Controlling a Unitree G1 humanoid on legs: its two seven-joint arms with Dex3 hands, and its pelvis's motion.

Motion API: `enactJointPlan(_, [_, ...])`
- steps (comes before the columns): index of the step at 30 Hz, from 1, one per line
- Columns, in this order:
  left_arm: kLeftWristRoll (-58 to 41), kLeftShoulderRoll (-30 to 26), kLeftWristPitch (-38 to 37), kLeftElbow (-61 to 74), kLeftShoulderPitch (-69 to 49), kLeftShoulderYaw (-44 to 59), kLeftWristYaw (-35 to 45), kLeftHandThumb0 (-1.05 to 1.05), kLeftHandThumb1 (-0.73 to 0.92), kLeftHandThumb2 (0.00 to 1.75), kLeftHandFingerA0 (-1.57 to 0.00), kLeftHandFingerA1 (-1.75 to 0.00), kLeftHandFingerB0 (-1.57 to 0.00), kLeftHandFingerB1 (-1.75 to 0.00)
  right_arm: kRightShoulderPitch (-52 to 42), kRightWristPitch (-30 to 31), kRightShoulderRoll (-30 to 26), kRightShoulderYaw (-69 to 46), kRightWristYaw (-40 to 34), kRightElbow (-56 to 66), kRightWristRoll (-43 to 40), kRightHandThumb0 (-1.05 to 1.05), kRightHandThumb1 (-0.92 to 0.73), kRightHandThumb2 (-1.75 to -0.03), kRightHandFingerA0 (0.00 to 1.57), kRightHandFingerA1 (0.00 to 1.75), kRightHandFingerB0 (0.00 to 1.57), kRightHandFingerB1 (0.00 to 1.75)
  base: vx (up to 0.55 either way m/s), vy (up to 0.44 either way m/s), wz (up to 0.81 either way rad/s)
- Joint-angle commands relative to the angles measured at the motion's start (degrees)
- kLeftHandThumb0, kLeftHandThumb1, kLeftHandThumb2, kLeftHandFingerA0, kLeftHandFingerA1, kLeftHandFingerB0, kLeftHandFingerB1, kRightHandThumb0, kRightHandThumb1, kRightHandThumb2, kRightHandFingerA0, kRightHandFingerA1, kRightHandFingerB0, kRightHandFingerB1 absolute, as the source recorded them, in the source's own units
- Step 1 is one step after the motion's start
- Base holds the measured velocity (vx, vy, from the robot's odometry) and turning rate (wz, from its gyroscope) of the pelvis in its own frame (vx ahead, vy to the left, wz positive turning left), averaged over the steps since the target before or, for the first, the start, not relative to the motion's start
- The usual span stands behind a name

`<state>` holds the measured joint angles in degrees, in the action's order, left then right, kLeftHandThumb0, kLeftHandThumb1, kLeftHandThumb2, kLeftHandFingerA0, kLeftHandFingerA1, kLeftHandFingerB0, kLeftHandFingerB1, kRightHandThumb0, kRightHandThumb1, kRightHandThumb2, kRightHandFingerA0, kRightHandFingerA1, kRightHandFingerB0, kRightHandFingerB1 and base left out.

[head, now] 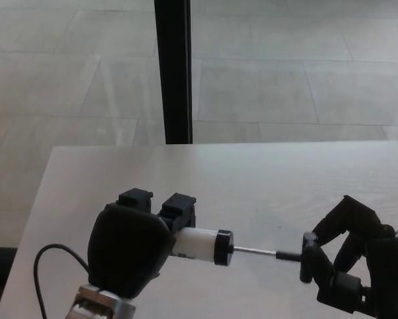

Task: The robot uses its left hand to lift the air pump kept on the middle of the desk and use the right hand to pull out the handle

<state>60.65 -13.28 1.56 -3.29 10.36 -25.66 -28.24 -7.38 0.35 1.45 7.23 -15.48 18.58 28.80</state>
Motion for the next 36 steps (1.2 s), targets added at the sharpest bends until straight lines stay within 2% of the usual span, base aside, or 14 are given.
enactJointPlan(1, [-1.2,-1.7,0.0,0.7,-1.7,1.2,1.1,-0.12,0.55,1.08,-0.75,-1.75,-0.62,-1.54,0.2,-0.6,-0.2,-1.0,-0.4,0.5,-0.8,-0.33,-0.56,-1.14,0.92,1.75,0.75,1.61,0.00,0.000,0.00])
enactJointPlan(16, [-1.1,-2.7,-0.8,0.1,-2.5,1.8,-1.0,-0.10,0.53,1.08,-0.77,-1.75,-0.64,-1.57,-0.3,-0.1,0.3,-1.8,-0.1,1.1,-1.3,-0.32,-0.56,-1.16,0.93,1.75,0.77,1.59,0.00,0.000,0.00])
enactJointPlan(22, [-0.9,-1.9,-0.4,0.3,-1.9,1.6,-0.8,-0.12,0.54,1.09,-0.77,-1.75,-0.64,-1.55,-0.3,-1.5,-0.2,-1.5,0.6,0.3,-2.4,-0.30,-0.63,-1.02,0.89,1.75,0.76,1.49,0.00,0.000,0.00])
enactJointPlan(23, [-1.3,-1.5,-0.6,-0.1,-1.6,1.5,-1.1,-0.12,0.55,1.09,-0.77,-1.75,-0.64,-1.55,-0.3,0.3,-1.7,-0.9,3.9,1.0,-2.5,-0.32,-0.74,-0.80,0.89,1.75,0.77,0.91,0.00,0.000,0.00])
enactJointPlan(24, [-1.6,-1.3,-0.7,-0.1,-1.6,1.6,-0.9,-0.12,0.56,1.07,-0.77,-1.75,-0.64,-1.56,-0.3,0.6,-2.2,-0.7,4.6,1.1,-2.4,-0.37,-0.73,-0.75,0.89,1.75,0.76,0.70,0.00,0.000,0.00])
enactJointPlan(27, [-1.4,-0.9,-0.4,0.0,-1.3,1.6,-0.6,-0.13,0.56,1.08,-0.76,-1.75,-0.64,-1.56,-0.9,4.0,-4.0,0.5,8.9,3.1,-2.3,-0.48,-0.75,-0.68,0.91,1.75,0.59,0.44,0.00,0.000,0.00])
enactJointPlan(28, [-1.3,-0.7,-0.2,0.1,-1.2,1.5,-0.4,-0.13,0.57,1.06,-0.76,-1.75,-0.63,-1.57,-1.0,5.1,-5.0,1.1,11.0,3.8,-2.5,-0.54,-0.60,-1.03,1.20,1.37,0.43,0.58,0.00,0.000,0.00])
enactJointPlan(29, [-1.1,-0.6,-0.1,0.3,-1.1,1.5,-0.2,-0.13,0.57,1.06,-0.76,-1.75,-0.62,-1.57,-1.1,5.5,-5.5,1.6,11.9,4.0,-2.5,-0.57,-0.72,-0.67,0.89,1.71,0.40,0.37,0.00,0.000,0.00])
enactJointPlan(30, [-0.9,-0.4,0.1,0.4,-1.0,1.4,0.0,-0.13,0.57,1.06,-0.76,-1.75,-0.62,-1.57,-1.3,6.0,-6.1,2.2,12.9,4.4,-2.3,-0.57,-0.72,-0.67,0.89,1.71,0.40,0.37,0.00,0.000,0.00])
enactJointPlan(31, [-1.5,0.0,-0.1,0.6,-0.8,1.5,0.2,-0.12,0.55,1.08,-0.77,-1.75,-0.62,-1.59,-1.4,7.2,-6.9,3.2,14.4,4.8,-1.8,-0.65,-0.55,-0.95,1.17,1.41,0.30,0.51,0.00,0.000,0.00])
enactJointPlan(32, [-1.5,0.1,-0.1,0.6,-0.8,1.5,0.2,-0.12,0.55,1.08,-0.77,-1.75,-0.62,-1.59,-1.4,7.4,-7.0,3.2,14.4,4.9,-1.8,-0.65,-0.55,-0.95,1.17,1.41,0.30,0.51,0.00,0.000,0.00])
enactJointPlan(33, [-1.5,0.2,-0.1,0.5,-0.6,1.5,0.1,-0.11,0.54,1.10,-0.78,-1.75,-0.63,-1.59,-1.4,7.4,-7.3,3.6,14.8,4.9,-1.9,-0.67,-0.55,-0.94,1.16,1.42,0.30,0.51,0.00,0.000,0.00])
enactJointPlan(34, [-1.4,0.3,-0.1,0.3,-0.5,1.5,-0.1,-0.11,0.52,1.14,-0.80,-1.75,-0.64,-1.60,-1.4,7.5,-7.6,3.8,15.1,5.0,-1.9,-0.59,-0.70,-0.61,0.91,1.64,0.34,0.34,0.00,0.000,0.00])
enactJointPlan(36, [-1.1,0.6,0.0,0.0,-0.2,1.3,-0.4,-0.10,0.50,1.18,-0.81,-1.75,-0.64,-1.60,-1.7,8.3,-9.4,4.6,17.4,5.6,-1.5,-0.60,-0.64,-0.65,0.89,1.60,0.30,0.33,0.00,0.000,0.00])
